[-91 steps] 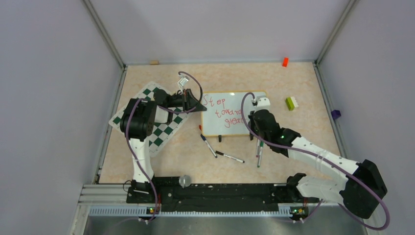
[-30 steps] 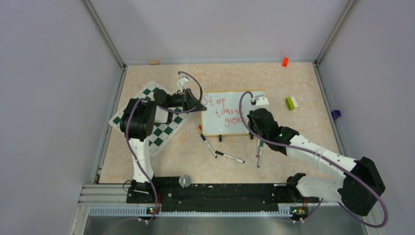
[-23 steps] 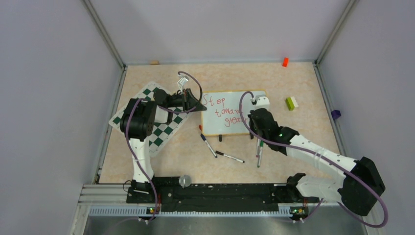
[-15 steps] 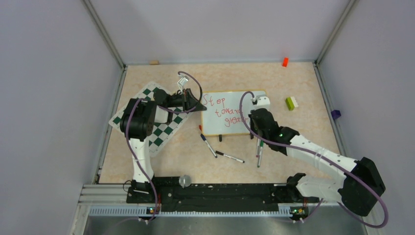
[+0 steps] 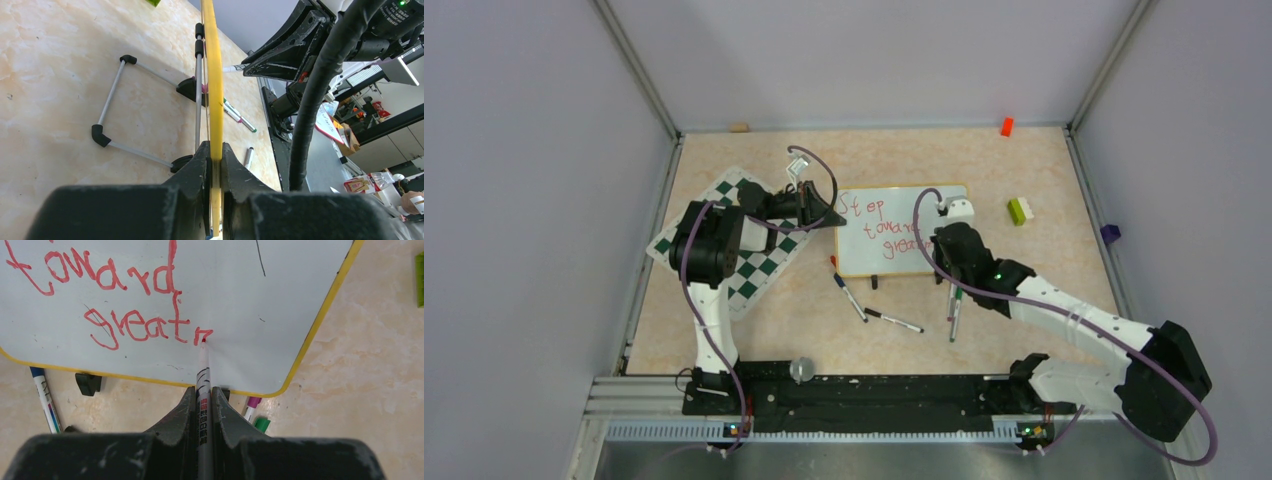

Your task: Write a sentence on the whiteboard

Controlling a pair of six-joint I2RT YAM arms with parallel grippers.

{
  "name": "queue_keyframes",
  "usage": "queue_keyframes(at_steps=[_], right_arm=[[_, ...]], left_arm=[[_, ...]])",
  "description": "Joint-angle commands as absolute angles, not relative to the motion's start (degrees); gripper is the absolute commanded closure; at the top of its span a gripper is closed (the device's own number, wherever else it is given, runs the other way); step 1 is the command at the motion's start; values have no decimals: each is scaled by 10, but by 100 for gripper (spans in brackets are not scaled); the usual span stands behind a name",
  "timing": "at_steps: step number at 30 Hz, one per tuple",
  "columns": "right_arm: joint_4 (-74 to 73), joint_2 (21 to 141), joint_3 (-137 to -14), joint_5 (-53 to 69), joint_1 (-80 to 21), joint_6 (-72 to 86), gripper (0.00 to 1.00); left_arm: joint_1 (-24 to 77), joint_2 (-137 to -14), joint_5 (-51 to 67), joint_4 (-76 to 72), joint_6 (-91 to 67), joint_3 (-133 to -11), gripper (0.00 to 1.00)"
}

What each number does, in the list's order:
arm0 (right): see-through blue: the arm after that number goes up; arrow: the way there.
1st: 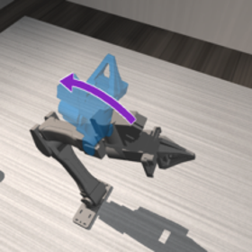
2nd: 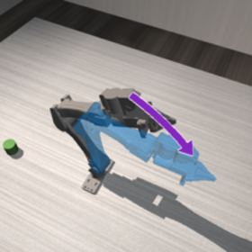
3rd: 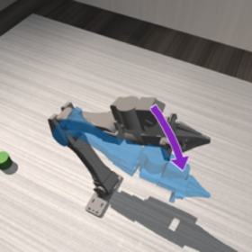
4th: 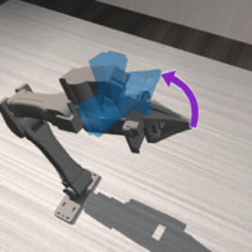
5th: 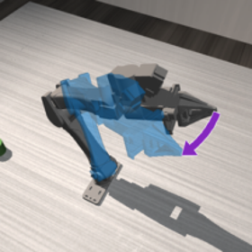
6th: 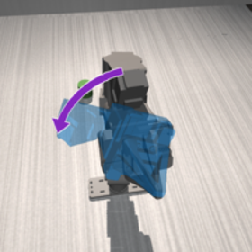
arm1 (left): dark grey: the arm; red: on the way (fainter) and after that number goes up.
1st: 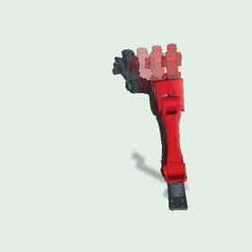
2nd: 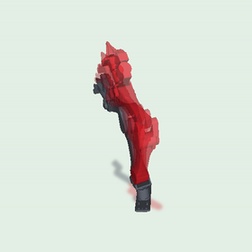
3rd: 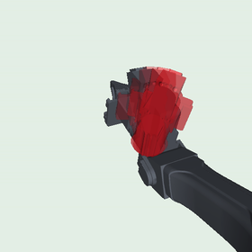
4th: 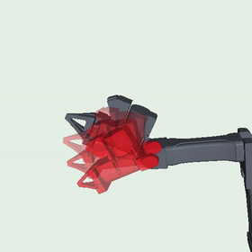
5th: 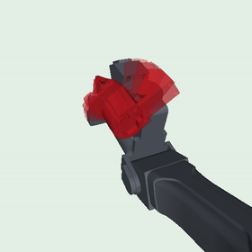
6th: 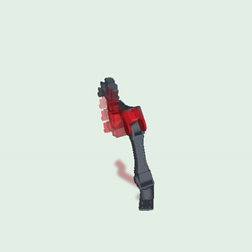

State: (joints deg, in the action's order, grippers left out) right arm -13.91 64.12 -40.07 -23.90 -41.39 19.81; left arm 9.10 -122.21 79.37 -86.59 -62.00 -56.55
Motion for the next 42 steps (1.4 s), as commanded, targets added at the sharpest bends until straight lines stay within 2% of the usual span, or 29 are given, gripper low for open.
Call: queue_keyframes(at_steps=[1,22,42], right_arm=[[-139,629,-394,-229,-409,209,100],[-158,603,-427,-246,-409,204,100],[-142,641,-423,-278,-408,201,100]], left_arm=[[89,-1209,784,-928,-627,-569,100],[89,-1208,784,-928,-625,-567,100],[89,-1209,783,-928,-626,-569,100]])
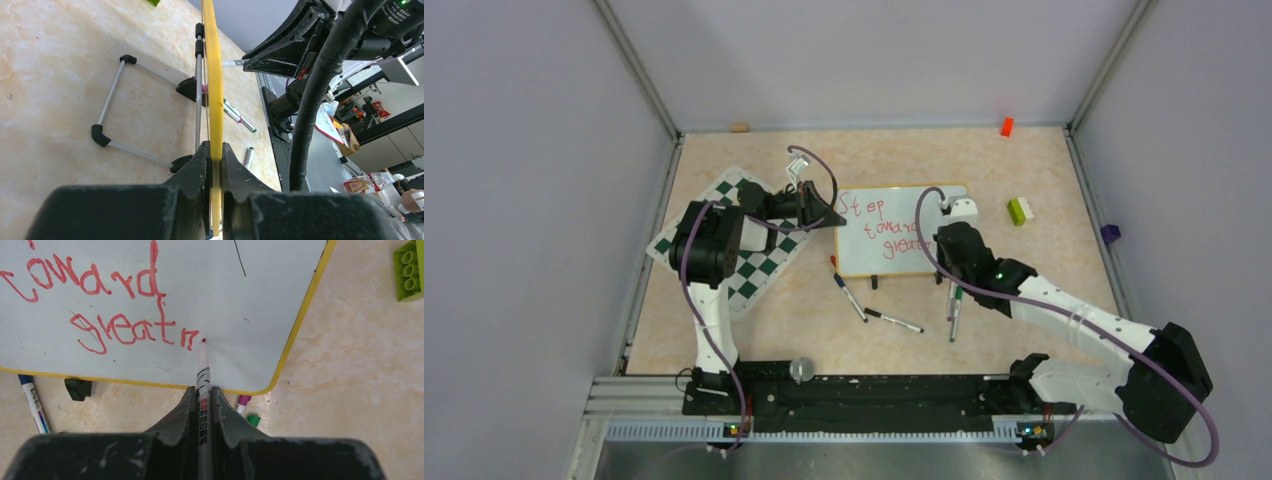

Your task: Write a sentence on the whiteboard

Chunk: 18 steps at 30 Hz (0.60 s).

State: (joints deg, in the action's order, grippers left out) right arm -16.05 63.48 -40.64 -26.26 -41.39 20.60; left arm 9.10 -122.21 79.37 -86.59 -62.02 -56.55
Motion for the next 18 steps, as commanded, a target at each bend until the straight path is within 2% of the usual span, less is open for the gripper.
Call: queue_keyframes(at_steps=[1,18], right_arm=[[-142,641,-423,-280,-408,201,100],[-159,634,-421,-305,-395,207,100]], left_arm=[[89,-1209,784,-928,-626,-569,100],[89,-1209,784,-928,-626,-569,100]])
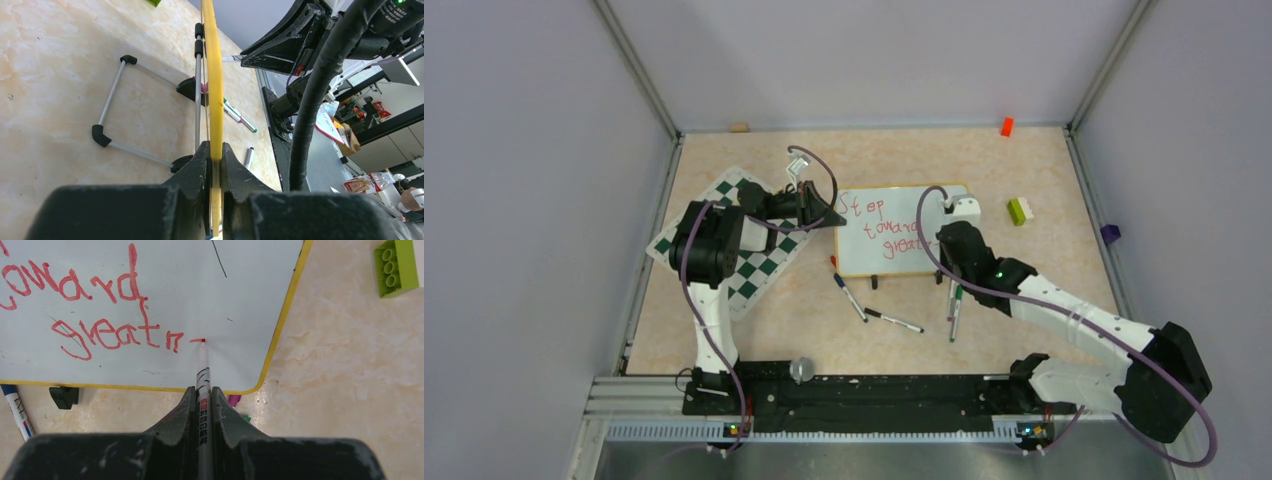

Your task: Write a sentence on the whiteboard

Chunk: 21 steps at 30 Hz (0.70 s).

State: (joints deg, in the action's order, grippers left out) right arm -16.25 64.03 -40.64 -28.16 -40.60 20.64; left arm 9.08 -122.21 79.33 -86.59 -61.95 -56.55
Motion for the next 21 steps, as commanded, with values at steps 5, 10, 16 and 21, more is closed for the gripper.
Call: queue_keyframes(at_steps=[5,10,16,21], right_arm=[[-149,632,-422,-301,-392,206,100],[-143,642,-430,-298,-390,204,100],[-134,648,-436,-284,-390,202,100],[-129,649,-436,-275,-390,200,100]], left_arm=[[89,-1209,784,-928,-626,-569,100],[89,-1209,783,-928,-626,-569,100],[89,-1209,783,-928,-626,-569,100],[89,-1209,784,-928,-626,-569,100]])
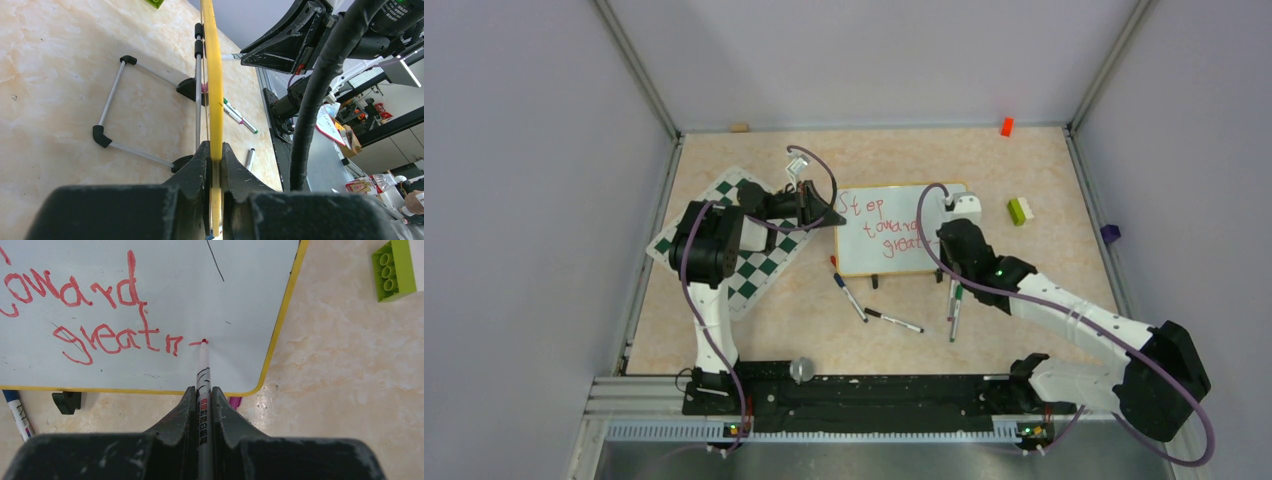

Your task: Write a sentence on the whiteboard

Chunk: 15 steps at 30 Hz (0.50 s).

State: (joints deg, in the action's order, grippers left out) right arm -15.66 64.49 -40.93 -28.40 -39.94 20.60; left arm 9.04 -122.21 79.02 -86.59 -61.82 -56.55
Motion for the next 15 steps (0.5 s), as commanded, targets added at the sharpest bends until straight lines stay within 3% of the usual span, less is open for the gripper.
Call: queue_keyframes(at_steps=[1,15], right_arm=[[-126,647,-435,-275,-390,200,100],[-120,648,-434,-258,-390,196,100]], left_arm=[[89,-1209,784,-928,-626,-569,100],[89,-1208,784,-928,-626,-569,100]])
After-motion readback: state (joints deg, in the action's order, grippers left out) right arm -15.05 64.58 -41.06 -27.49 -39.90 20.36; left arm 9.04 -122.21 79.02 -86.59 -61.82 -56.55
